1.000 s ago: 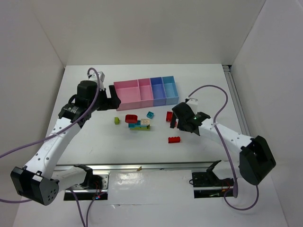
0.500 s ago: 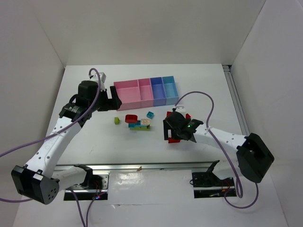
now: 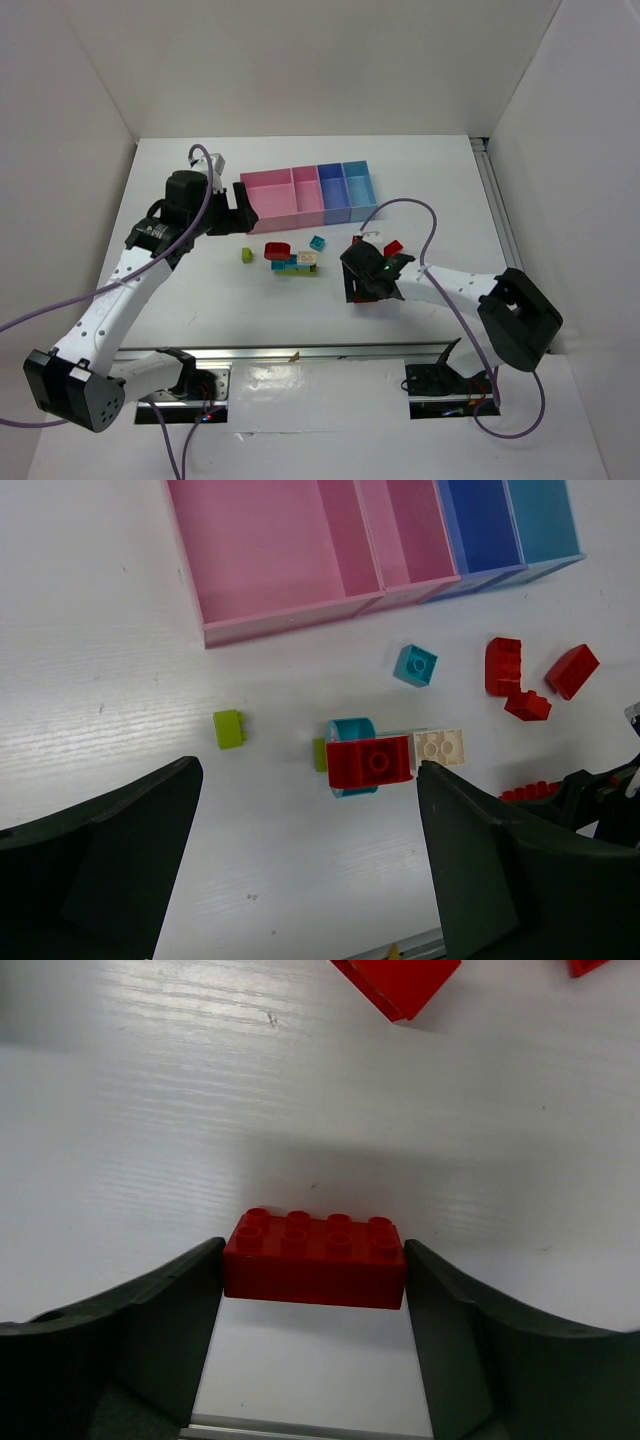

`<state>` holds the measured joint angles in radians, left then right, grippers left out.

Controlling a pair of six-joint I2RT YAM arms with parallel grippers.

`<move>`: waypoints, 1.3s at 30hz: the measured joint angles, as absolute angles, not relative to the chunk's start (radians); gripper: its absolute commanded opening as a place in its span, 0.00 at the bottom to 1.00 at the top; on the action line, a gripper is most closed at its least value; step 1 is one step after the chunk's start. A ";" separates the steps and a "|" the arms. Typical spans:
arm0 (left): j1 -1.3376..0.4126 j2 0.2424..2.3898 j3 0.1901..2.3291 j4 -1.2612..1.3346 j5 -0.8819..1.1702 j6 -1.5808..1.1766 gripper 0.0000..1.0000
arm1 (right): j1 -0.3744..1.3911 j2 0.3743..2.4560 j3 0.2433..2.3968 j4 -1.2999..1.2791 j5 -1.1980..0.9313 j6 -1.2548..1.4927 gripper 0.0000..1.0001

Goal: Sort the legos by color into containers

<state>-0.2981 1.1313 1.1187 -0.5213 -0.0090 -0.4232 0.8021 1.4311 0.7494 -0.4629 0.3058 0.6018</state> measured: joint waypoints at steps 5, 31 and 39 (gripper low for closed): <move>-0.298 1.138 1.119 -0.522 -0.009 -0.423 0.99 | 0.810 1.431 0.751 -0.464 0.314 0.617 0.57; -0.299 1.153 1.119 -0.597 -0.144 -0.477 0.99 | 0.484 1.929 1.546 -0.342 0.564 0.396 0.65; -0.299 1.163 1.119 -0.612 -0.149 -0.477 0.99 | 0.479 2.051 1.654 -0.319 0.594 0.363 1.00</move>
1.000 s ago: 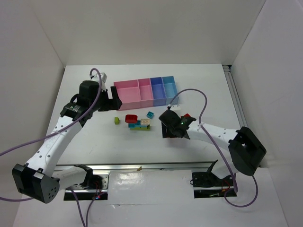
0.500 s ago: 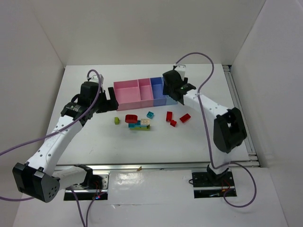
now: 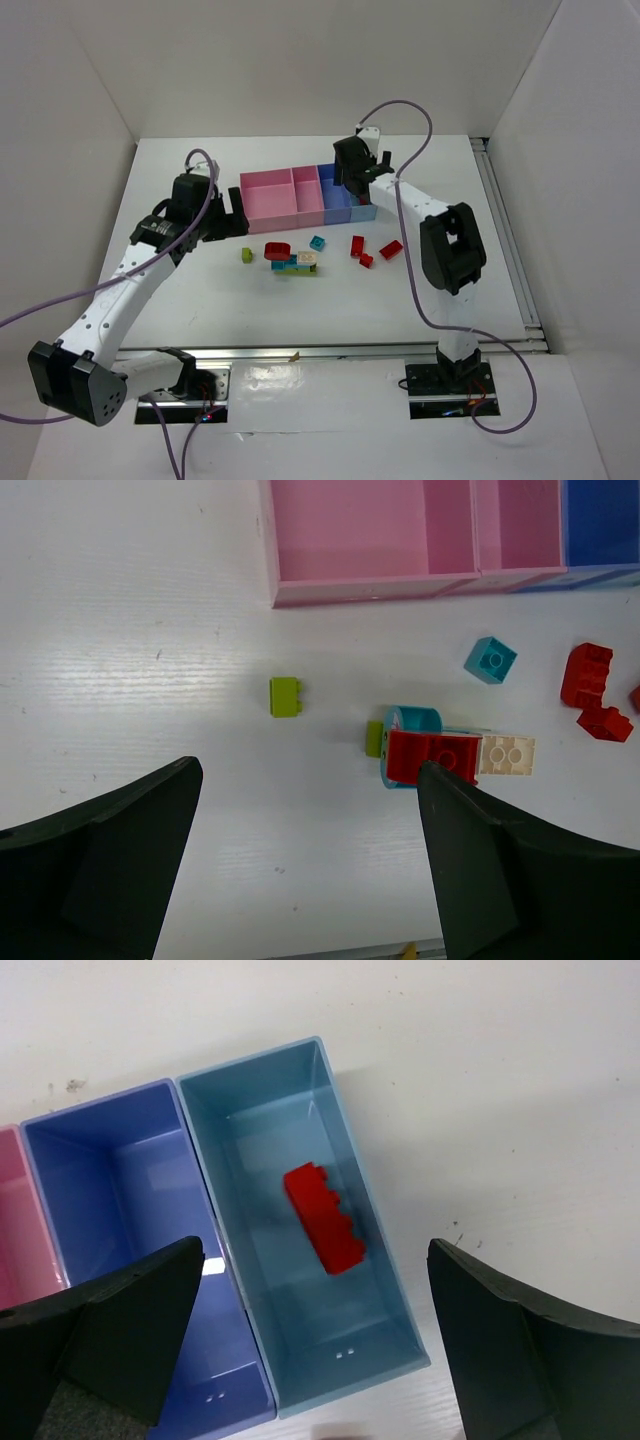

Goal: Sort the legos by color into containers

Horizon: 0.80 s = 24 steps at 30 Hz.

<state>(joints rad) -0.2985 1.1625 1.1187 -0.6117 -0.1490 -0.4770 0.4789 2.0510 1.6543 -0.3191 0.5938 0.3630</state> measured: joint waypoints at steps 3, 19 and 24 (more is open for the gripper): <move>-0.299 1.163 1.119 -0.621 -0.162 -0.479 0.99 | 0.479 2.009 1.608 -0.291 0.596 0.369 0.94; -0.299 1.136 1.152 -0.651 -0.231 -0.479 0.99 | 0.400 1.480 0.855 -0.329 0.456 0.780 0.98; -0.299 1.106 1.152 -0.651 -0.238 -0.479 0.99 | 0.400 1.553 0.842 -0.321 0.417 0.838 0.94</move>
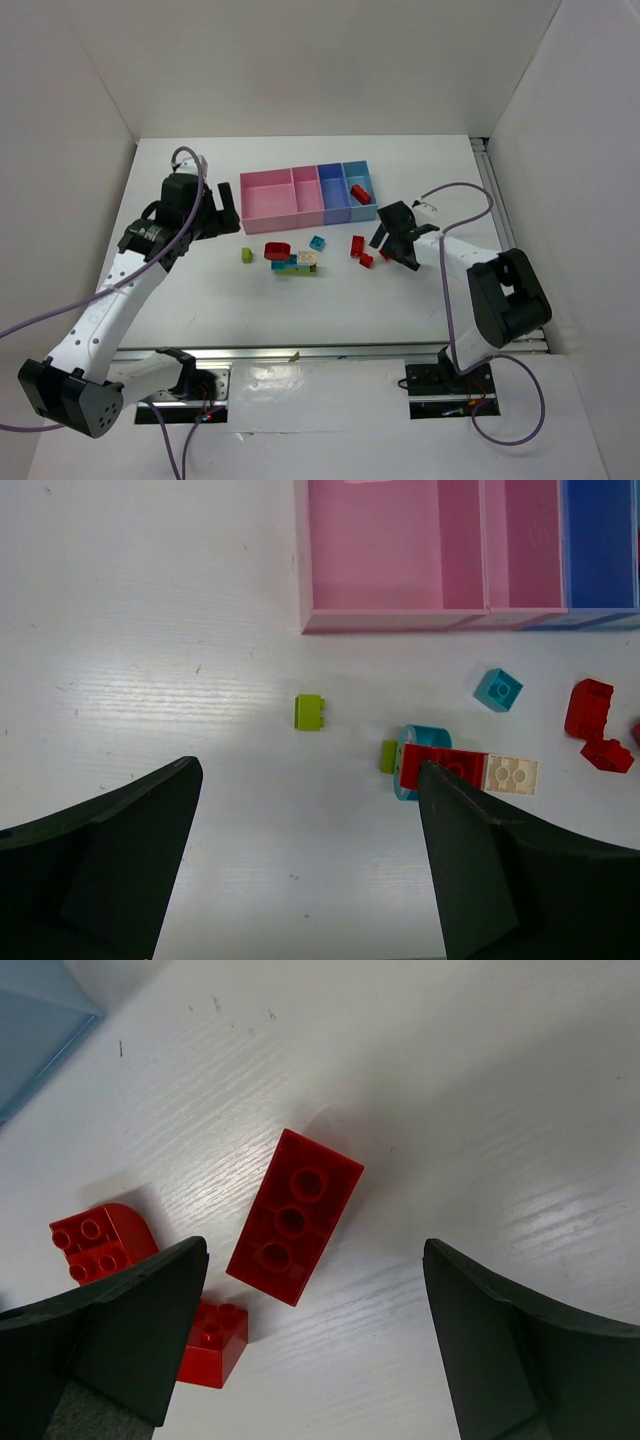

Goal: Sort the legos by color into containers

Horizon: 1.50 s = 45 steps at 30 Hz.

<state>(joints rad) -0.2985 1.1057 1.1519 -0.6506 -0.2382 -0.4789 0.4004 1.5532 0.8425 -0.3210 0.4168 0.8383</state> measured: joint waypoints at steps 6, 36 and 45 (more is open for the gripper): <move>-0.299 1.102 1.139 -0.644 -0.237 -0.479 0.99 | 0.400 1.585 0.843 -0.293 0.414 0.860 0.81; -0.299 1.113 1.107 -0.648 -0.245 -0.530 0.99 | 0.450 1.885 1.502 -0.247 0.476 0.528 0.39; -0.299 1.077 1.107 -0.655 -0.258 -0.530 0.99 | 0.432 2.113 1.738 -0.307 0.487 0.488 0.85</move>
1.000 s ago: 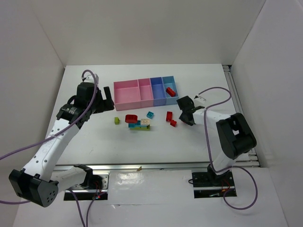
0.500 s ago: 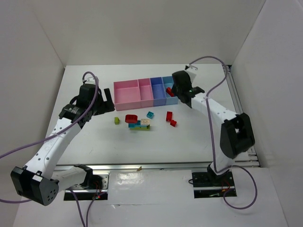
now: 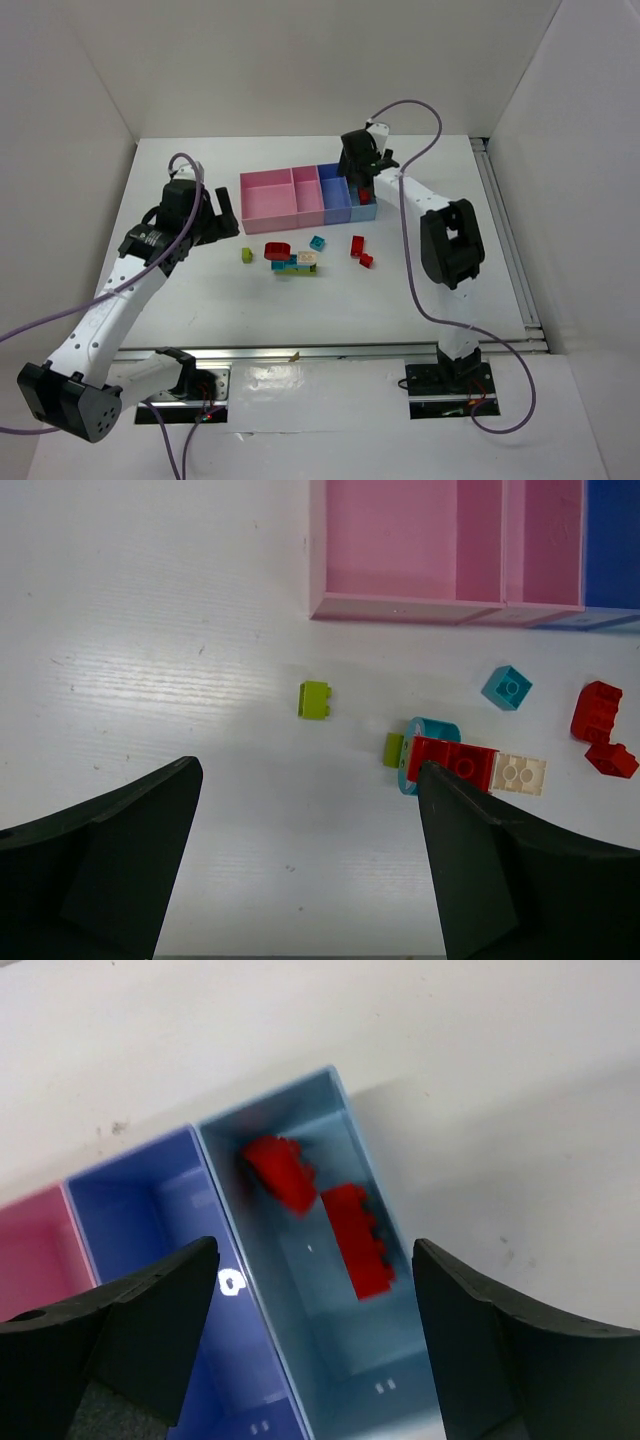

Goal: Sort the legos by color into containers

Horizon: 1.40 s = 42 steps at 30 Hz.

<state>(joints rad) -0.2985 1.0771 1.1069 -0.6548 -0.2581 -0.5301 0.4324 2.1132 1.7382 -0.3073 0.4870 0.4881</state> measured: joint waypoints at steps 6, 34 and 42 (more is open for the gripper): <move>-0.299 1.077 1.107 -0.659 -0.257 -0.530 0.99 | 0.466 1.772 1.370 -0.280 0.522 0.505 0.80; -0.299 1.098 1.119 -0.654 -0.264 -0.525 0.99 | 0.570 1.588 0.807 -0.221 0.279 0.590 0.77; -0.299 1.105 1.119 -0.651 -0.259 -0.525 0.99 | 0.570 1.615 0.825 -0.186 0.324 0.609 0.57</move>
